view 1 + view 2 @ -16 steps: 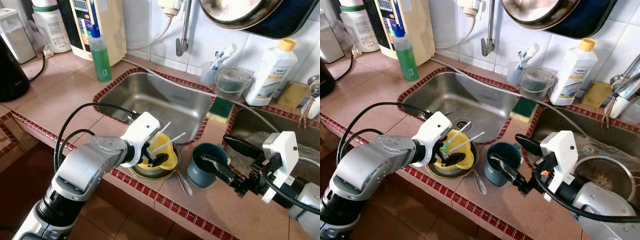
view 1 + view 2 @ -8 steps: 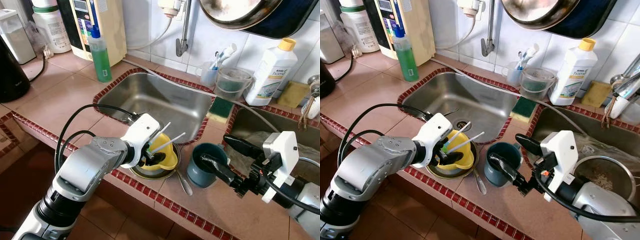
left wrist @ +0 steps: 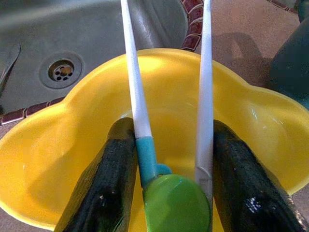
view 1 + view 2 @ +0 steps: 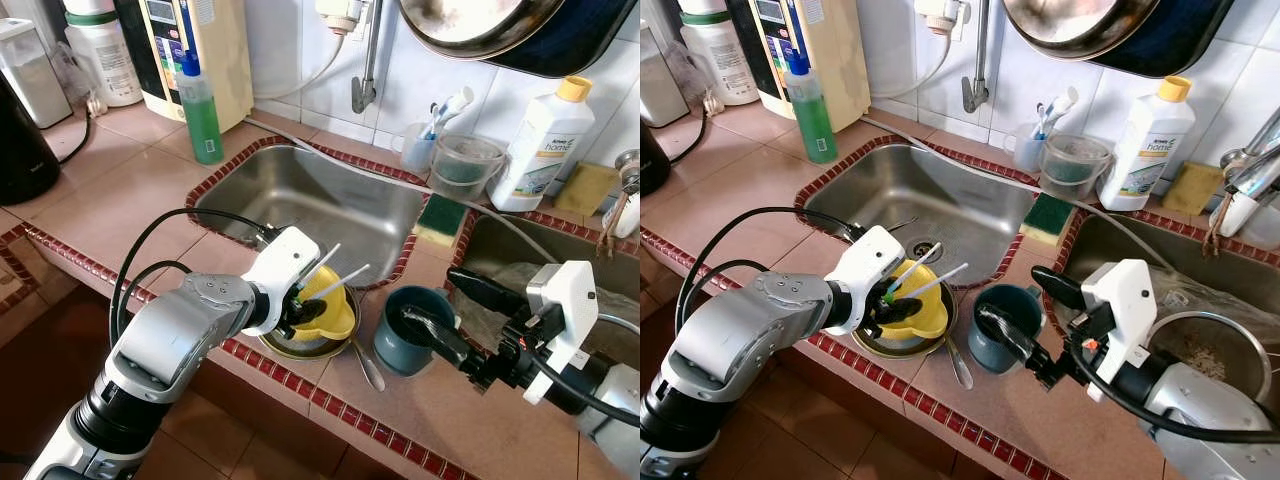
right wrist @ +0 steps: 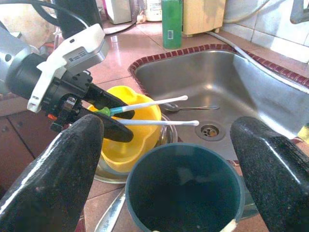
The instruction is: Kitchen organization
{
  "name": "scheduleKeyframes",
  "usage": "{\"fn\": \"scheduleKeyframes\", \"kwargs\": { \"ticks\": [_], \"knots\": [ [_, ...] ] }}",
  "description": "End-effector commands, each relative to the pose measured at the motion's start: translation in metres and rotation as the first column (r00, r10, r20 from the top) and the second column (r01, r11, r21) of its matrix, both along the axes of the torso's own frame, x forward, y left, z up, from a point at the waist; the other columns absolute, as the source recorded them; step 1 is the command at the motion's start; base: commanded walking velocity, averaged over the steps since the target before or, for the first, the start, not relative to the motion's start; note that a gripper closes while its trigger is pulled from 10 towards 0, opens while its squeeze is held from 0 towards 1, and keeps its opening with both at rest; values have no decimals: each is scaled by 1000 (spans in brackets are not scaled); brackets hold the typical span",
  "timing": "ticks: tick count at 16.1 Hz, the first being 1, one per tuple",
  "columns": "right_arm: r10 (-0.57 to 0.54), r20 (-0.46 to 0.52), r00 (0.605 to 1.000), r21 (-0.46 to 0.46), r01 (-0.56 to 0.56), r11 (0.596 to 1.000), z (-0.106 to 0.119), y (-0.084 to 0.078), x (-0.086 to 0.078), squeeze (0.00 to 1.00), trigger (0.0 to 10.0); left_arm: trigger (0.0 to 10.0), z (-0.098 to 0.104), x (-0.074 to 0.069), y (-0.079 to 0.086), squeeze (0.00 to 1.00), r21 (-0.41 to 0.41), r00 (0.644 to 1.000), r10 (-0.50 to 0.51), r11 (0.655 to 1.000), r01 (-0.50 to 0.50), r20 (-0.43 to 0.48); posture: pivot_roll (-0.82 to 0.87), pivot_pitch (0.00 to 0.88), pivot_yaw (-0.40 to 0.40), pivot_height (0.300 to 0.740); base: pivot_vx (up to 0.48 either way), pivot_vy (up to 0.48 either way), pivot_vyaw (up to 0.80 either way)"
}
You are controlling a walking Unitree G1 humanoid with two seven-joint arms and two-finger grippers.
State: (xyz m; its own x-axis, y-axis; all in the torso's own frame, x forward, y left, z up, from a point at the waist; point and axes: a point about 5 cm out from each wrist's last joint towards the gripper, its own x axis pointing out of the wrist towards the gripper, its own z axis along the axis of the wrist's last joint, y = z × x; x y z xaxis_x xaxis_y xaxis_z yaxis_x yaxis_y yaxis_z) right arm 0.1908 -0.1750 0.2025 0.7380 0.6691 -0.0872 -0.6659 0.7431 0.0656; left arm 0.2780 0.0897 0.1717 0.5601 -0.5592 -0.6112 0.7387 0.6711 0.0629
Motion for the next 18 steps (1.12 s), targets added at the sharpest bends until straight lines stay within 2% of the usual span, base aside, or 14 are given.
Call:
{"fn": "scheduleKeyframes", "kwargs": {
  "ticks": [1, 14, 18],
  "knots": [
    [0, 7, 1000, -3, 0, 1000, 2, -1, 1, 0, 10000, 0, 1, 0, -1, 0, -13, 1000, -4, 1000, 4, -1, -107, 33, -15, 740, 0, 0, 0],
    [9, 6, 1000, 1, -9, 1000, 4, -1, 5, 0, 10000, 0, 3, -2, 0, 0, -29, 1000, -11, 1000, 11, -3, -103, 22, -23, 740, 0, 0, 0],
    [17, 5, 1000, 0, -17, 1000, 4, -2, 6, 0, 10000, 0, 15, 5, 5, 0, -61, 1000, 5, 998, -3, 29, -104, 8, -30, 740, 0, 0, 0]
  ]
}}
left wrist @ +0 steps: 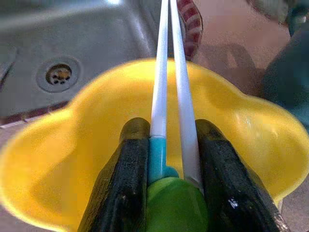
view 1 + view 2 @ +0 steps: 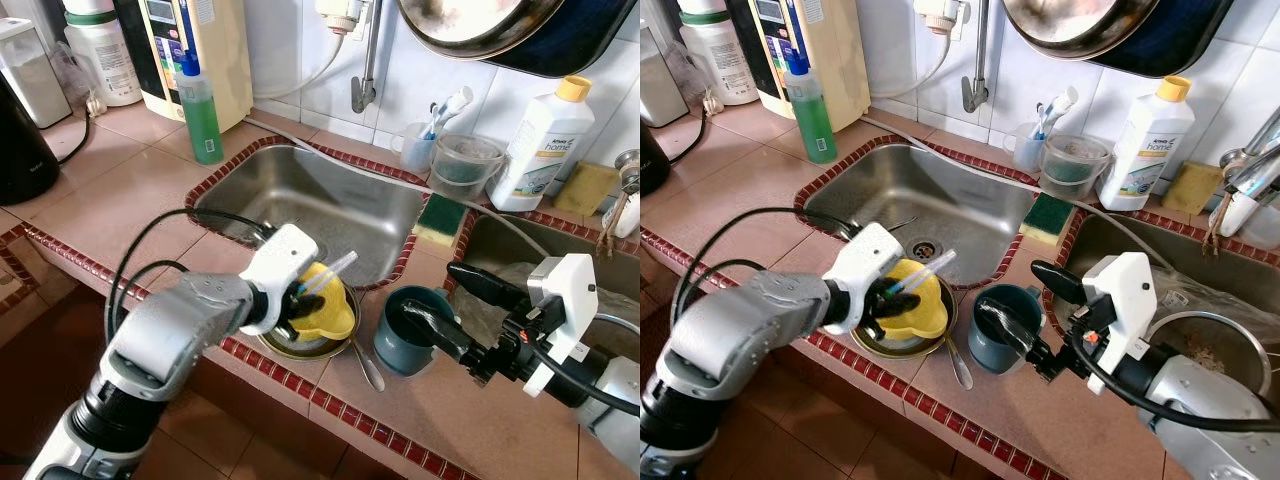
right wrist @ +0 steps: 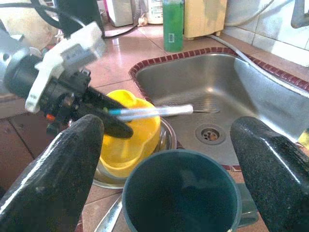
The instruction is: Kitchen organization
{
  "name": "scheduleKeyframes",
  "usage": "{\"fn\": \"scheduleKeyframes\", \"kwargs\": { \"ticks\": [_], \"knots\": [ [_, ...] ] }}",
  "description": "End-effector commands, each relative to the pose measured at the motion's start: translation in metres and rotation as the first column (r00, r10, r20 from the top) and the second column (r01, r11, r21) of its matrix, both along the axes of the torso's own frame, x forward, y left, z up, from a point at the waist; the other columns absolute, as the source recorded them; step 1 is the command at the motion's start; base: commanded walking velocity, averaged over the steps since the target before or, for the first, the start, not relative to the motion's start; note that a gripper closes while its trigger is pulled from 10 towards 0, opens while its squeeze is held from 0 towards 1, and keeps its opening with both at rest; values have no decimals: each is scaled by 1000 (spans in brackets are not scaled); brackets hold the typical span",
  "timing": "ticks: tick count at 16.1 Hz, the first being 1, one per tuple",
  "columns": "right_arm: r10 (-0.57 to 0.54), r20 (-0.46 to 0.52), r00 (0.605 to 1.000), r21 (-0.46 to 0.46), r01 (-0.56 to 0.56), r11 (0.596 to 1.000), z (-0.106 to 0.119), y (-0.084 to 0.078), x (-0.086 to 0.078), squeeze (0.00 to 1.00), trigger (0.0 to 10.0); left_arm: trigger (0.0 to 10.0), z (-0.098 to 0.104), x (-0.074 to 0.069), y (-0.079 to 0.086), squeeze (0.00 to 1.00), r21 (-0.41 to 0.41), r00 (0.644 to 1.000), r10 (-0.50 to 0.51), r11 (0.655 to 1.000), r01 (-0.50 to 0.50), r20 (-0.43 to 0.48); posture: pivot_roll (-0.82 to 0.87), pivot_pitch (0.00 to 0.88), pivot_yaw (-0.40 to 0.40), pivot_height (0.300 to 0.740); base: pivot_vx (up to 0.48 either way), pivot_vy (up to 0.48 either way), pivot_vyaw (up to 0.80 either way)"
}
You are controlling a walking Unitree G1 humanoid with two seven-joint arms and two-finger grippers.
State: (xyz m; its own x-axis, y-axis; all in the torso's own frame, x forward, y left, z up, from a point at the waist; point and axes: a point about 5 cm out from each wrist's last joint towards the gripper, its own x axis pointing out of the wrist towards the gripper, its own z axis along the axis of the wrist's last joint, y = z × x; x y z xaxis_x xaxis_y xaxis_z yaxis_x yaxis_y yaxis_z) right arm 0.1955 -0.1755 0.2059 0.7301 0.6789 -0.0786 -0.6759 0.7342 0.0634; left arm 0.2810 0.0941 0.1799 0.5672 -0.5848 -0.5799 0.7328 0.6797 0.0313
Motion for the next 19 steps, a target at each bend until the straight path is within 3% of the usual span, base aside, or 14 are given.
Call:
{"fn": "scheduleKeyframes", "kwargs": {
  "ticks": [1, 7, 8, 9, 10, 14, 19],
  "knots": [
    [6, -2, 1000, -5, -6, 1000, 1, -1, 1, 0, 10000, 0, 11, 4, 3, 0, -18, 999, 2, 1000, -2, 36, -105, 6, -32, 740, 0, 0, 0],
    [22, 10, 1000, -5, -21, 1000, 4, -2, 6, 0, 10000, 0, 40, 20, 20, 0, -111, 992, 52, 993, -40, 111, -104, 0, -45, 740, 0, 0, 0],
    [20, 24, 1000, 0, -20, 1000, 6, -1, 9, 0, 10000, 6471, 44, 25, 23, 0, -137, 989, 75, 989, -57, 126, -103, 0, -48, 740, 0, 0, 0],
    [18, 30, 999, 6, -18, 1000, 7, 0, 11, 0, 10000, 9412, 45, 29, 24, 0, -147, 986, 88, 987, -67, 142, -101, 0, -50, 740, 0, 0, 0],
    [11, 43, 999, 24, -12, 1000, 9, 1, 14, 0, 10000, 10000, 47, 34, 24, 0, -184, 982, 104, 980, -74, 159, -99, 0, -50, 740, 0, 0, 0],
    [2, 60, 998, 49, -4, 999, 13, 4, 21, 0, 10000, 10000, 48, 60, 26, 0, -240, 949, 206, 960, -148, 239, -104, 0, -51, 740, 0, 0, 0],
    [-14, 57, 998, 58, 10, 998, 16, 3, 21, 0, 10000, 10000, 37, 86, 17, 0, -202, 927, 189, 971, -127, 325, -126, 0, -40, 740, 0, 0, 0]
  ]
}}
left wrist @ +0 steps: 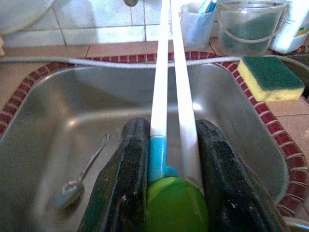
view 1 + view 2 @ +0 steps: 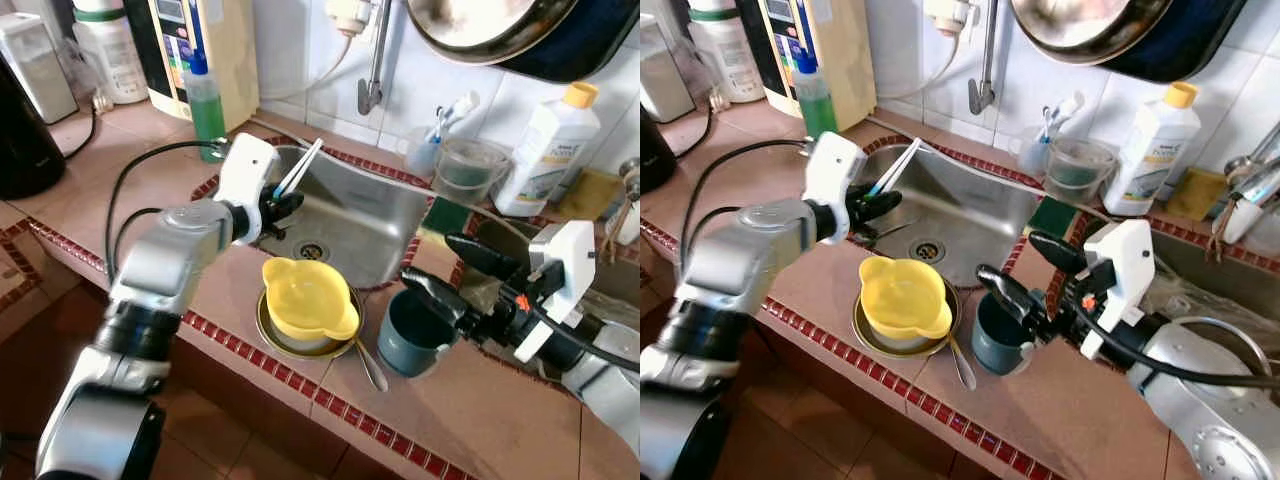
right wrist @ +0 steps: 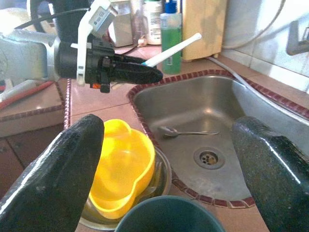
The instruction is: Kitchen organization
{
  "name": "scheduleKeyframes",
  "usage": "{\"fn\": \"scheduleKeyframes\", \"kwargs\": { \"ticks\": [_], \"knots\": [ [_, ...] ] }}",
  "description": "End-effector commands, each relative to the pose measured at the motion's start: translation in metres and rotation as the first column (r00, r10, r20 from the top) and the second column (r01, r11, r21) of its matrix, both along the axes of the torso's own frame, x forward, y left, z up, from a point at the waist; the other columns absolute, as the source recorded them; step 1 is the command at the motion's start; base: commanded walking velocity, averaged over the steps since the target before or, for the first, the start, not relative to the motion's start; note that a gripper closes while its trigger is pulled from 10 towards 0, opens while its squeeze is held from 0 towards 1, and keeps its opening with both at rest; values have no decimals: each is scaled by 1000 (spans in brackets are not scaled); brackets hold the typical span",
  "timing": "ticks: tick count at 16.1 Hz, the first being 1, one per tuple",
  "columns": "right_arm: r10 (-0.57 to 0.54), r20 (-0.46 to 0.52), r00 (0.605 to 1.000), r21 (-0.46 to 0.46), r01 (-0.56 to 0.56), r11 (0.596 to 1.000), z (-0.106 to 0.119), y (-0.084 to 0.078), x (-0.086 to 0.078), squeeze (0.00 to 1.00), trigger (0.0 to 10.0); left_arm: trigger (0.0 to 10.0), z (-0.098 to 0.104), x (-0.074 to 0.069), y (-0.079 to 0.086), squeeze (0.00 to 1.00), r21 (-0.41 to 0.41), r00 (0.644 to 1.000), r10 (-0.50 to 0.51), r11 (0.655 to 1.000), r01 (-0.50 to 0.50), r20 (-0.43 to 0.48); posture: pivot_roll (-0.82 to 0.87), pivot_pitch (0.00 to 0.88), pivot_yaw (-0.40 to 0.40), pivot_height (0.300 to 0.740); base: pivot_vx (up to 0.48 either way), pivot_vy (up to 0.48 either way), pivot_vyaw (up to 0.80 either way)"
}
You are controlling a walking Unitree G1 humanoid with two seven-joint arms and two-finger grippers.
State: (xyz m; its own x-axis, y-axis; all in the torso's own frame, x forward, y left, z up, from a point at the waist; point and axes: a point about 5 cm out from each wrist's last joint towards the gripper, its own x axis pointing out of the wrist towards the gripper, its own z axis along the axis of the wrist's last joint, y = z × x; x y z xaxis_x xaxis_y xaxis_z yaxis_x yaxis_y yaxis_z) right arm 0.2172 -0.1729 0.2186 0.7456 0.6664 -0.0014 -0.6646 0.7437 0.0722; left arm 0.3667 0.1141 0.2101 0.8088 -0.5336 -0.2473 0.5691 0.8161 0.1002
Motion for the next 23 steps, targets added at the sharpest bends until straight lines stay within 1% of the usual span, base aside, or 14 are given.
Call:
{"fn": "scheduleKeyframes", "kwargs": {
  "ticks": [1, 2, 3, 5, 7, 9, 12, 15, 18, 20, 22, 23],
  "knots": [
    [-6, 4, 1000, -1, 6, 1000, 3, -1, -2, 0, 10000, 10000, 5, 7, -8, 0, 43, 997, -38, 998, 35, 72, -138, 0, -34, 740, 0, 0, 0],
    [-30, 1, 1000, -8, 30, 1000, 3, -4, -4, 0, 10000, 10000, 0, 14, -15, 0, 69, 994, -67, 996, 62, 84, -151, 0, -28, 740, 0, 0, 0],
    [-38, -1, 999, -10, 38, 999, 3, -5, -6, 0, 10000, 10000, 1, 17, -18, 0, 72, 991, -80, 995, 72, 110, -167, 0, -18, 740, 0, 0, 0],
    [-64, -9, 998, -16, 64, 998, 3, -9, -14, 0, 10000, 10000, -4, 23, -27, 0, 67, 985, -126, 991, 119, 114, -200, 9, -3, 740, 0, 0, 0],
    [-87, -14, 996, -19, 86, 996, 2, -10, -22, 0, 10000, 10000, -10, 26, -31, 0, 82, 984, -149, 987, 141, 101, -234, 26, 16, 740, 0, 0, 0],
    [-118, -29, 993, -16, 117, 993, 1, -11, -35, 0, 10000, 10000, -20, 29, -35, 0, 96, 984, -166, 983, 160, 63, -275, 49, 37, 740, 0, 0, 0],
    [-148, -46, 988, -16, 147, 989, 1, -11, -49, 0, 10000, 10000, -29, 31, -36, 0, 122, 985, -172, 978, 167, 30, -315, 75, 61, 740, 0, 0, 0],
    [-183, -61, 981, -11, 182, 983, 1, -10, -63, 0, 10000, 10000, -34, 31, -39, 0, 126, 982, -187, 975, 184, 14, -362, 106, 93, 740, 0, 0, 0],
    [-205, -79, 976, -2, 206, 979, 1, -8, -75, 0, 10000, 10000, -34, 30, -47, 0, 121, 980, -201, 973, 199, 8, -391, 120, 110, 740, 0, 0, 0],
    [-219, -89, 972, 4, 221, 975, 1, -10, -79, 0, 10000, 10000, -31, 30, -53, 0, 103, 977, -215, 972, 213, 5, -404, 126, 124, 740, 0, 0, 0],
    [-229, -95, 969, 8, 231, 973, 0, -10, -80, 0, 10000, 10000, -30, 30, -55, 247, 96, 975, -222, 970, 221, -6, -409, 128, 133, 740, 0, 0, 0],
    [-233, -96, 968, 10, 235, 972, 0, -10, -80, 0, 10000, 10000, -30, 30, -54, 820, 97, 975, -222, 970, 221, -8, -409, 129, 134, 740, 0, 0, 0]
  ]
}}
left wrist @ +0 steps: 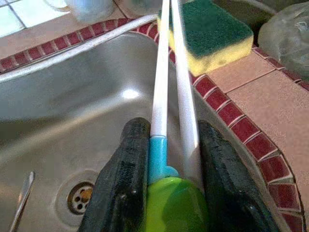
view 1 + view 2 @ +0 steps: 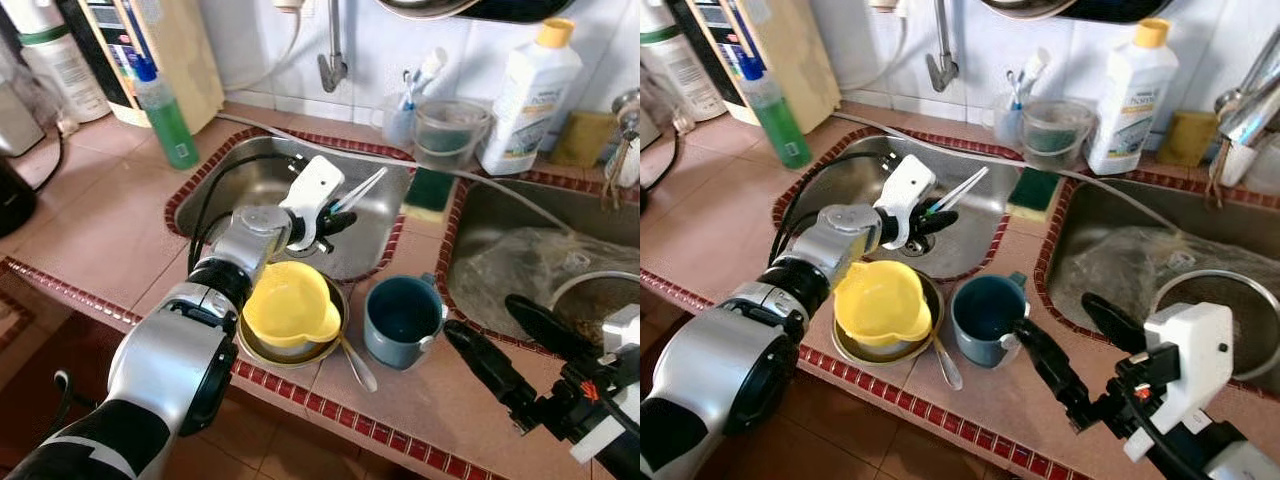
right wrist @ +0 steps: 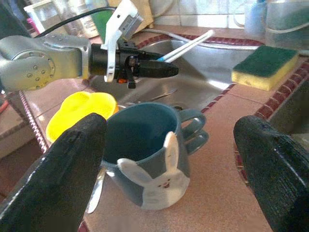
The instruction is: Kitchen organization
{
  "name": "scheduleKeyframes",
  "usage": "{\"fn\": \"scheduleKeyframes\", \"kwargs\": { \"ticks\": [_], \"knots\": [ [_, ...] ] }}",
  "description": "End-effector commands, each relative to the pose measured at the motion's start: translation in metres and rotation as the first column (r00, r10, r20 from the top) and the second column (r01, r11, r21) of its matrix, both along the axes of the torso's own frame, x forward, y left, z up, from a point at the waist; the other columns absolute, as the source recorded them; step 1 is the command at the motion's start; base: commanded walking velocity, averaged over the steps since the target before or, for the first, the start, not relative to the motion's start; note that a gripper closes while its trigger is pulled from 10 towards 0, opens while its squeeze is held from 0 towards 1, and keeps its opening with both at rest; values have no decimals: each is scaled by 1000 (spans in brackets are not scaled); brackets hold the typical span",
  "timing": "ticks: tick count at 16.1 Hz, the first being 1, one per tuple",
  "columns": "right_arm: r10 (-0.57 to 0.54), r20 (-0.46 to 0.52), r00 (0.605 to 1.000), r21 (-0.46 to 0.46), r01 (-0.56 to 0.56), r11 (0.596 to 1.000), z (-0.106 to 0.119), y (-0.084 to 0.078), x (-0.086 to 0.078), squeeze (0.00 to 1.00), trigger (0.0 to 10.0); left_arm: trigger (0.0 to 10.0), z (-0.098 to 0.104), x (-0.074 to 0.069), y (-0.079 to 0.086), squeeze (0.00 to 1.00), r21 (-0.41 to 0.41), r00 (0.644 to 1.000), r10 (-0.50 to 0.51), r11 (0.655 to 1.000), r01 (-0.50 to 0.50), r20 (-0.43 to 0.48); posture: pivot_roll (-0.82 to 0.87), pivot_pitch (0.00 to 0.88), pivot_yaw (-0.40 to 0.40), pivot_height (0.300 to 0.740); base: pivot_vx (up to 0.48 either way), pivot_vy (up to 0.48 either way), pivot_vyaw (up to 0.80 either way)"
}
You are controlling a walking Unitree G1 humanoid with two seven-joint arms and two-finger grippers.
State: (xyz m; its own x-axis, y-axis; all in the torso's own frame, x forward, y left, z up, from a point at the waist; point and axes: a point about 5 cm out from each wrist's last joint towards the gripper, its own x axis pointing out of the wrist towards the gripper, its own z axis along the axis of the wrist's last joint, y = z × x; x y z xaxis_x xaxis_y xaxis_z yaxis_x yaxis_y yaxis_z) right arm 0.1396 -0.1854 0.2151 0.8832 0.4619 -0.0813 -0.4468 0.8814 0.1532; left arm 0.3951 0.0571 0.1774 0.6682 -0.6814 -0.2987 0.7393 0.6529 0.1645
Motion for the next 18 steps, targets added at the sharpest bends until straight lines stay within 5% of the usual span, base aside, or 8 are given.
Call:
{"fn": "scheduleKeyframes", "kwargs": {
  "ticks": [1, 13, 18],
  "knots": [
    [13, 15, 1000, -1, -13, 1000, 4, 2, -3, 0, 10000, 10000, 3, 2, 4, 1000, 4, 1000, 10, 1000, -10, -8, -409, 128, 136, 740, 0, 0, 0],
    [29, 12, 999, -3, -29, 1000, 7, 5, -1, 0, 10000, 10000, 3, 4, 11, 1000, 15, 999, 33, 999, -33, -7, -386, 113, 115, 740, 0, 0, 0],
    [45, 26, 999, 4, -45, 999, 7, 4, 9, 0, 10000, 10000, 22, 10, 22, 1000, -1, 998, 41, 999, -41, 41, -343, 94, 103, 740, 0, 0, 0]
  ]
}}
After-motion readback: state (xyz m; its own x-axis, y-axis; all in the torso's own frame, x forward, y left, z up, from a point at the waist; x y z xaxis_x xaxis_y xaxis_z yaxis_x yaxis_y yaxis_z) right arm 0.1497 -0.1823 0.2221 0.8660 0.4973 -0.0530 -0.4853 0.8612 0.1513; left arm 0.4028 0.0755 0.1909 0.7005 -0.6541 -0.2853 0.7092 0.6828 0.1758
